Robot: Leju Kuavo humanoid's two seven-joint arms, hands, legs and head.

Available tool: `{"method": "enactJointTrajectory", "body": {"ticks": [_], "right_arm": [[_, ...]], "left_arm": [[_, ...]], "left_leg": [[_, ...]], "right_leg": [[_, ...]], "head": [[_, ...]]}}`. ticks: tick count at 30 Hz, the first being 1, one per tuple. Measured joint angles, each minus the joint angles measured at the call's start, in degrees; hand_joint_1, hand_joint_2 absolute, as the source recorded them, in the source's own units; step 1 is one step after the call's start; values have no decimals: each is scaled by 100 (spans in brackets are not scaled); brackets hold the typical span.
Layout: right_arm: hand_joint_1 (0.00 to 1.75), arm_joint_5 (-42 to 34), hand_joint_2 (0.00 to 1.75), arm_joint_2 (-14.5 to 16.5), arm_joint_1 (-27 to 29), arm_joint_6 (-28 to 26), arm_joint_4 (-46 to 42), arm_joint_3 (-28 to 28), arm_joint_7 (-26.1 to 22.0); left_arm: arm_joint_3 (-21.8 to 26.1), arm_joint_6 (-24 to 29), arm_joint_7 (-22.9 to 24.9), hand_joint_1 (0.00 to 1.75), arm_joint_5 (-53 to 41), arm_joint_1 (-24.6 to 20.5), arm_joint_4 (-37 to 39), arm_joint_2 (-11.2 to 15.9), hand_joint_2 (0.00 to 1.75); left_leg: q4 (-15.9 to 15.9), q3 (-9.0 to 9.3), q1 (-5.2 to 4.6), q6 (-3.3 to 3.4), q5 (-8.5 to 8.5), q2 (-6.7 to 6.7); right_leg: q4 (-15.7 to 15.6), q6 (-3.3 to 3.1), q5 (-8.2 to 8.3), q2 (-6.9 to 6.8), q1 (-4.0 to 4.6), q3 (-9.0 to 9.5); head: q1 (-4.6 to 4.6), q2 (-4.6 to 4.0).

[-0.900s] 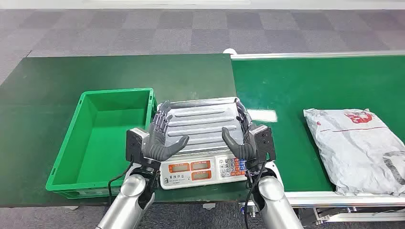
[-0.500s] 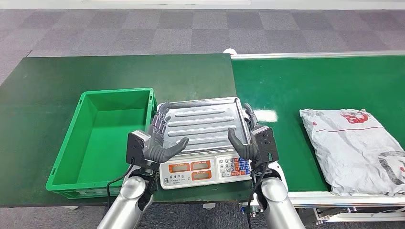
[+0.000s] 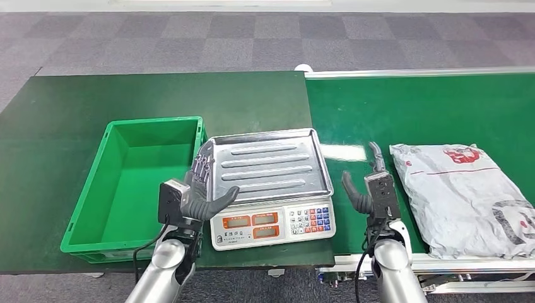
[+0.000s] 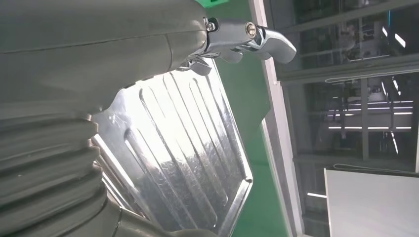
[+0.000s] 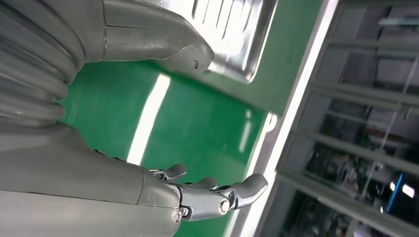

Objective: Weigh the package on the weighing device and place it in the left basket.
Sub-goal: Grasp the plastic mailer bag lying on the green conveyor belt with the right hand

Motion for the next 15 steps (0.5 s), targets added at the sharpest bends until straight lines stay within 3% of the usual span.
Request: {"method": "enactJointTrajectory", "body": {"ticks": [8,15], "right_arm": [[0,689,175,-224,116,-806,87,-411,152],[0,1625,175,-311,798,-1551,-69,-848,337]], "left_arm": [[139,78,-48,0,90,88,-13,55,175],[323,114,-188,0,167,358,-148,113,175]], "left_leg": [[0,0,0,0,0,0],[-5,0,-3,7,-7,-5]], "right_leg": [[0,0,0,0,0,0],[-1,1,-7,-8,-3,3]], "head": [[1,0],[1,0]]}}
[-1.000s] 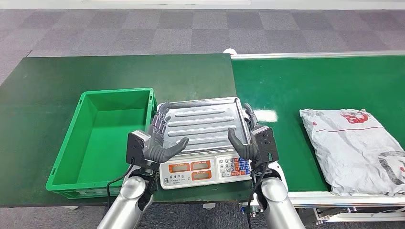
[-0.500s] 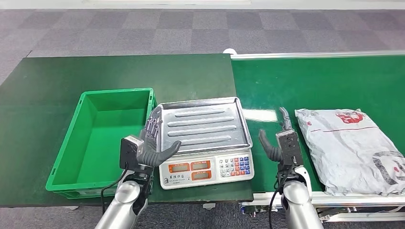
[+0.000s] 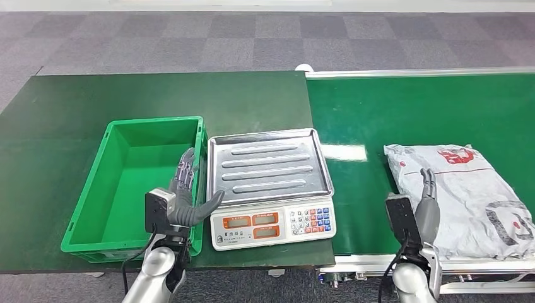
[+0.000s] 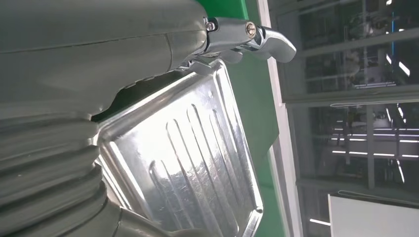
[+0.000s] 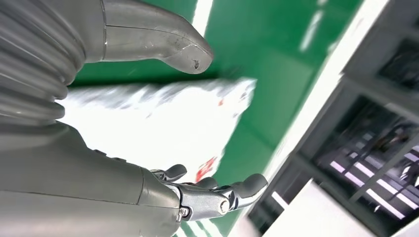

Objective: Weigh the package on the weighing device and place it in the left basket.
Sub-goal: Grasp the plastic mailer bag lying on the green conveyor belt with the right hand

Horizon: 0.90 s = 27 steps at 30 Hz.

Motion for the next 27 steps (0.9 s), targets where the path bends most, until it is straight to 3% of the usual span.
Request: {"method": "enactJointTrajectory", "body": {"ticks": [9,27], "right_arm": [[0,685,175,86,559,-304,-247,-558,146],[0,1025,175,319,635,-216,-324,-903,202]], "left_arm": [[25,-79,-232,0,-312,342,-197,-20,175],[25,-112,-153,0,-357,434,-311,-93,175]], "left_leg": [[-1,4,-4,2,1,3],[0,2,-5,-1,4,3]], "right_leg": [[0,3,0,2,-2,0],[1,3,1,3,-6,0]], "head": [[-1,0],[0,0]]}}
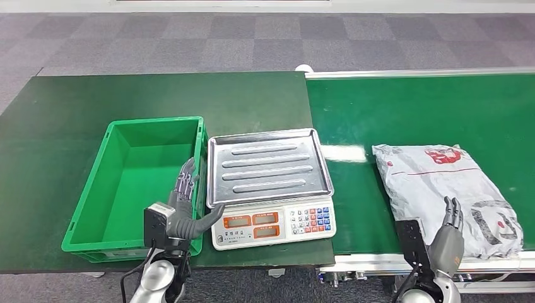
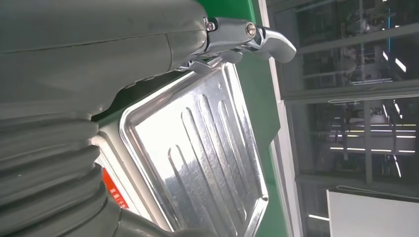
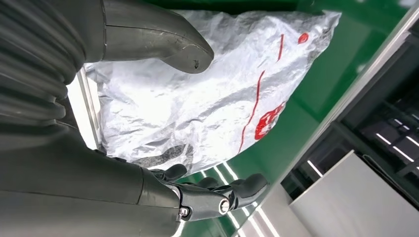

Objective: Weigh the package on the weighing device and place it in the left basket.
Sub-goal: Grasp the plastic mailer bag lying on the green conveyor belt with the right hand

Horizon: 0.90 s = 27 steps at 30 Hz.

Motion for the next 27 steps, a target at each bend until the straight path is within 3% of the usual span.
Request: {"method": "enactJointTrajectory", "body": {"ticks": [13,27], "right_arm": [[0,-77,175,24,-147,33,170,-185,-47],[0,624,175,-90,-642,-248,1136,-679,154]], "left_arm": [[0,94,-28,0,-332,104,-179,1,175],[0,93,-51,0,-360,153,-203,0,175]], "left_leg": [[-1,-2,0,0,0,1],[1,-1,-1,0,0,2]], "right_leg": [[0,0,0,2,0,-3],[0,0,0,3,-3,-4]], "head": [[-1,0],[-1,0]]}}
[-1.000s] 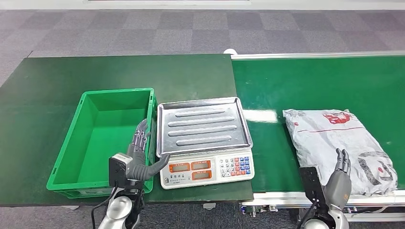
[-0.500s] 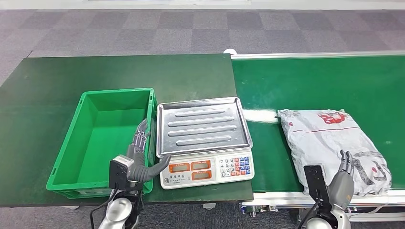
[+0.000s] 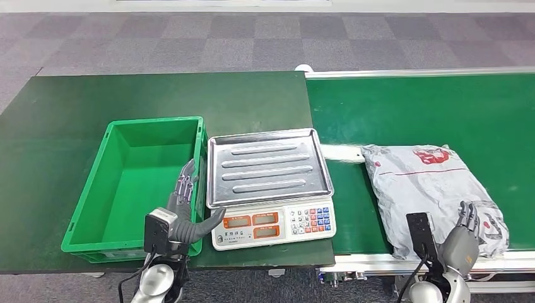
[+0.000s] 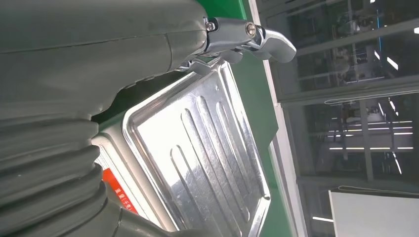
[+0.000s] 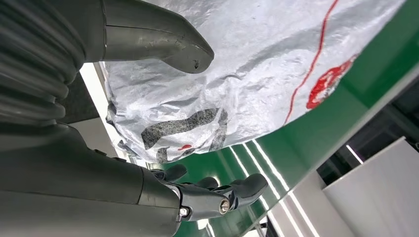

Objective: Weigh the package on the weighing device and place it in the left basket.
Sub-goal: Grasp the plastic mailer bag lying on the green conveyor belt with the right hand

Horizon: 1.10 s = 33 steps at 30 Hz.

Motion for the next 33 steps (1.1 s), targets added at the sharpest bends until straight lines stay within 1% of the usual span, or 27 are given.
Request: {"method": "enactJointTrajectory", "body": {"ticks": [5,9,15,18,29,31,33], "right_arm": [[0,369,175,-27,-277,2,479,-4,216],[0,521,175,-51,-606,-6,932,-3,371],[0,557,175,-156,-1156,43,1806,-3,402],[0,564,175,-184,-1333,84,2147,-3,409],[0,623,175,-240,-1748,563,2999,-3,750],[0,673,175,-251,-1825,732,3166,-3,880],[0,790,175,-269,-1934,989,3415,3,1128]], "left_arm": [[0,-23,-1,0,2,-35,1,-2,175],[0,-23,-1,0,2,-58,-1,-2,175],[0,-23,-3,0,2,-62,-18,-2,175],[0,-23,-3,0,2,-62,-19,-2,175],[0,-29,-2,0,2,-62,-56,0,175],[-2,-31,1,0,2,-62,-66,0,175],[-7,-34,15,0,2,-61,-85,1,175]], "left_leg": [[0,0,0,0,0,1],[0,1,0,0,1,3],[1,1,0,1,2,4],[2,0,0,1,2,1],[2,-1,0,1,2,2],[2,-1,0,1,2,2],[2,0,0,1,2,3]], "right_leg": [[0,-1,1,1,1,0],[1,-1,2,4,2,0],[1,2,4,4,0,0],[1,2,4,3,0,0],[1,2,4,3,1,-1],[1,2,4,3,1,-1],[1,2,4,4,2,-1]], "head": [[1,0],[0,0],[1,0],[0,1],[0,1],[0,1],[0,0]]}}
